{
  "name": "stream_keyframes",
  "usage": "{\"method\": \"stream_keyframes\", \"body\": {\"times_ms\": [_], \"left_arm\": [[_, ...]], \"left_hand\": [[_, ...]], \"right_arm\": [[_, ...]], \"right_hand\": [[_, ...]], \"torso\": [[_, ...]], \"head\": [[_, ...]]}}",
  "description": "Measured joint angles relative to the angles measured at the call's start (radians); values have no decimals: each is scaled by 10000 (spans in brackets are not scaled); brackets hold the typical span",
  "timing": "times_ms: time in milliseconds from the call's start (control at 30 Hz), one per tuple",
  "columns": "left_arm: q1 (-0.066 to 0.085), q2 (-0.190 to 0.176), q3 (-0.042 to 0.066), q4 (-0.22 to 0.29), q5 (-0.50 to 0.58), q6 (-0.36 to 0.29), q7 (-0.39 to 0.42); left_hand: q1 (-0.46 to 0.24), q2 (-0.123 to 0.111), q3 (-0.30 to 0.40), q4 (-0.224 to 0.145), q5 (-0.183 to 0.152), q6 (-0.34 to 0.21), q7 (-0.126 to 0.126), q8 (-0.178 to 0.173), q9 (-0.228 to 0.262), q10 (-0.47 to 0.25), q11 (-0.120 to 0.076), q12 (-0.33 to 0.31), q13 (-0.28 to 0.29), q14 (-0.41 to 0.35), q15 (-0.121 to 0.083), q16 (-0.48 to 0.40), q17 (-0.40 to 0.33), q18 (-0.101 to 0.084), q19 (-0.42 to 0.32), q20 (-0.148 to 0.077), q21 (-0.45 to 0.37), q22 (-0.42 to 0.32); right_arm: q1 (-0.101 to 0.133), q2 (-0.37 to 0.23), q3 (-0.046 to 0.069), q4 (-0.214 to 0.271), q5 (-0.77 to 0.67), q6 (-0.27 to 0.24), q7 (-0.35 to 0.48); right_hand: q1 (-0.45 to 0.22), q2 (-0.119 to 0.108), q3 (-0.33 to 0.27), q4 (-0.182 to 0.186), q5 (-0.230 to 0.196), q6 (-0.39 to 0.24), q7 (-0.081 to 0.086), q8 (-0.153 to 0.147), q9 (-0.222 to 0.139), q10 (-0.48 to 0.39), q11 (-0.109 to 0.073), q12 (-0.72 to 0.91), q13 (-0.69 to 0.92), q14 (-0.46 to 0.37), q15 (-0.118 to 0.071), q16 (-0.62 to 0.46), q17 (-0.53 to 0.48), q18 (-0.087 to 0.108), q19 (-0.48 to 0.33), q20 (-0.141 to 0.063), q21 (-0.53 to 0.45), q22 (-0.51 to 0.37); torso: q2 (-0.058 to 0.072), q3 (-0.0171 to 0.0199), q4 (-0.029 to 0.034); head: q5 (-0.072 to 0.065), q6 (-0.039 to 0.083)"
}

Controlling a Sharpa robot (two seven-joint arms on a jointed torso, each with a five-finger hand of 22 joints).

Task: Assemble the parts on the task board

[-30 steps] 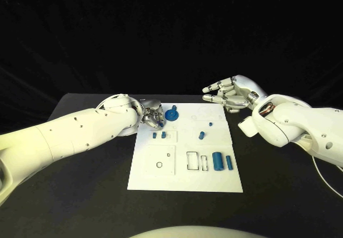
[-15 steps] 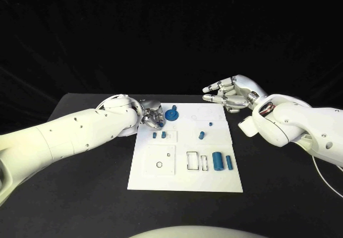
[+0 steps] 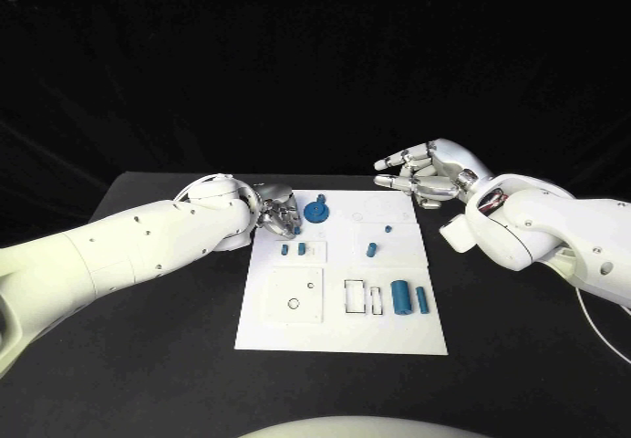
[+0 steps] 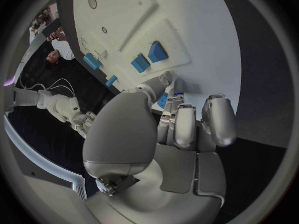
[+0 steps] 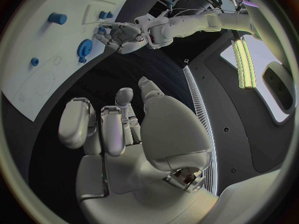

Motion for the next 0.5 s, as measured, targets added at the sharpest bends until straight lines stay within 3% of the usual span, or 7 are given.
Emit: {"method": "stream_keyframes", "body": {"times_ms": [167, 233, 300, 433, 500], "left_arm": [[2, -98, 11, -26, 19, -45, 2], [-8, -213, 37, -4, 68, -81, 11], [-14, -371, 77, 62, 140, -124, 25], [56, -821, 138, 366, 602, -404, 128], [137, -1099, 170, 593, 1231, -739, 284]], "left_hand": [[0, 0, 31, -31, 0, 1, -1, 0, -14, 0, 0, 0, 0, 35, 35, 0, -22, -1, -35, 34, -37, 0], [56, 55, 142, -142, 0, 42, -21, 92, -13, -2, 2, -3, 2, 35, 35, 0, -33, 0, -36, 35, -113, 0], [191, 190, 262, -262, 0, 250, -55, 197, -5, 45, -44, -4, 47, 35, 35, 0, 5, 0, -35, 35, -116, 0], [279, 277, 420, -335, 0, 389, -121, 262, -4, 217, -107, -4, 111, 35, 35, 0, 88, 0, -36, 35, -183, -1], [278, 277, 446, -360, 0, 491, -54, 302, -4, 232, -92, -4, 132, 35, 35, -11, -19, 0, -103, 17, -518, -3]], "right_arm": [[0, 1, 0, -84, -29, 97, -110], [0, 1, 0, -184, -93, 175, -221], [0, -7, -1, -280, -207, 249, -345], [0, -13, -2, -530, -778, 442, -682], [0, -2, -2, -689, -1334, 564, -914]], "right_hand": [[150, 150, 7, -7, 0, -42, -34, 65, 0, -486, 18, -834, -725, 0, 0, -221, -205, 14, -203, -18, -242, -327], [508, 280, 193, -193, -64, -52, -18, 110, 5, -755, 75, -1426, -1209, 0, 0, -553, -569, 234, -469, -35, -594, -867], [828, 319, 401, -400, -240, -17, -46, 156, 13, -944, 82, -2060, -1774, 0, 0, -907, -931, 235, -699, -51, -962, -1397], [1163, 125, 1006, -632, -650, 250, -132, 194, 12, -1084, 23, -3671, -3279, 0, 0, -1419, -1410, 235, -749, -71, -1349, -1874], [1271, 18, 1378, -734, -846, 545, -140, 200, 12, -912, -13, -4626, -4240, 0, 0, -1622, -1573, 389, -724, -95, -1416, -1968]], "torso": [[-1, -4, -1], [-4, -7, 2], [-14, -6, 11], [-32, 0, 23], [-49, 5, 30]], "head": [[-13, 11], [-22, 20], [-25, 28], [-6, 76], [5, 90]]}}
